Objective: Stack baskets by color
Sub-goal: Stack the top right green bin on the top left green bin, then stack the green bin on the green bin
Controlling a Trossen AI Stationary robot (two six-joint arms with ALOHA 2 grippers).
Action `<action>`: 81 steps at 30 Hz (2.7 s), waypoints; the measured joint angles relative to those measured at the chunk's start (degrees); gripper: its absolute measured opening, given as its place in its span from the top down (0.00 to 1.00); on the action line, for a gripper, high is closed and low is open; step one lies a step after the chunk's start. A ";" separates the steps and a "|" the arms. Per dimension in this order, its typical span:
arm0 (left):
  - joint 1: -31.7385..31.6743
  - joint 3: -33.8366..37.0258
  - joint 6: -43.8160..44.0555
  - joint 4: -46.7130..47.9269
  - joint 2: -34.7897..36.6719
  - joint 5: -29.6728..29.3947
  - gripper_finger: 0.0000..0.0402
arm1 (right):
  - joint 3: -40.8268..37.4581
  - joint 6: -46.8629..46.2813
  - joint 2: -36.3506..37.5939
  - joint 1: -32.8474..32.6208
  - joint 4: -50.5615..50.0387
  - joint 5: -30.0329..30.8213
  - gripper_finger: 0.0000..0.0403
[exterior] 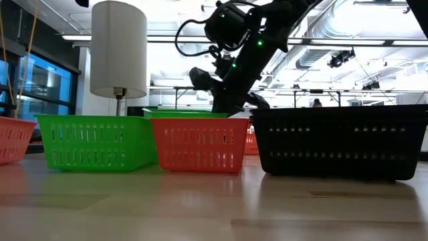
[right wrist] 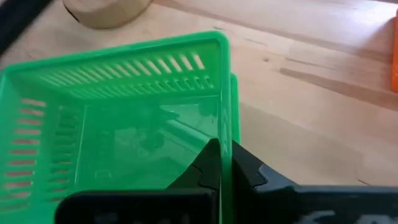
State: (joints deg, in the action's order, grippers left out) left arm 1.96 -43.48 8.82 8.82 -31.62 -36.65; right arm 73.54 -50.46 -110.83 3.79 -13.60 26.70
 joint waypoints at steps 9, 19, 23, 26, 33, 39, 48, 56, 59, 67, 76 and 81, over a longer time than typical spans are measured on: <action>0.00 0.00 0.00 0.15 0.01 -0.02 1.00 | 0.00 5.72 0.00 0.42 -1.28 -1.74 1.00; 0.00 0.00 0.00 0.28 0.00 -0.02 1.00 | -0.09 7.61 1.93 2.69 -4.46 -6.10 0.71; -0.04 0.00 -0.02 0.38 -0.02 -0.04 1.00 | -0.09 12.88 5.66 3.79 -7.03 -5.96 0.53; -0.04 0.00 -0.02 0.39 -0.07 -0.06 1.00 | -0.34 18.50 10.05 4.54 -11.10 -7.15 0.42; -0.04 0.00 -0.04 0.67 -0.35 -0.02 1.00 | -12.27 25.30 26.33 4.37 -17.94 -8.73 0.34; -0.04 0.00 -0.48 1.83 -0.75 0.48 1.00 | -36.43 13.86 49.62 2.35 -0.42 -15.36 0.34; -0.02 0.00 -0.48 3.38 -2.33 3.00 1.00 | -51.80 18.69 70.70 -3.44 27.57 -15.63 0.35; -0.02 0.00 -0.48 3.45 -3.15 3.24 1.00 | -51.80 29.95 72.39 -4.22 29.01 -15.70 0.43; -0.02 0.00 -0.02 3.43 -3.15 4.27 1.00 | -51.80 29.99 72.39 -4.22 29.11 -15.80 0.47; -0.02 0.00 0.01 3.43 -3.15 4.64 1.00 | -51.80 29.99 73.34 -4.22 29.07 -18.88 0.69; -0.04 0.00 -0.02 3.42 -3.15 4.81 1.00 | -51.80 30.81 76.81 -4.22 28.97 -21.88 0.98; -0.04 0.00 -0.04 3.41 -3.15 5.38 1.00 | -51.80 31.53 79.09 -4.22 28.94 -21.35 1.00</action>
State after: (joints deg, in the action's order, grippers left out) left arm 1.91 -43.48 8.78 12.23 -34.76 -31.27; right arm 21.74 -18.92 -31.74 -0.43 15.33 5.34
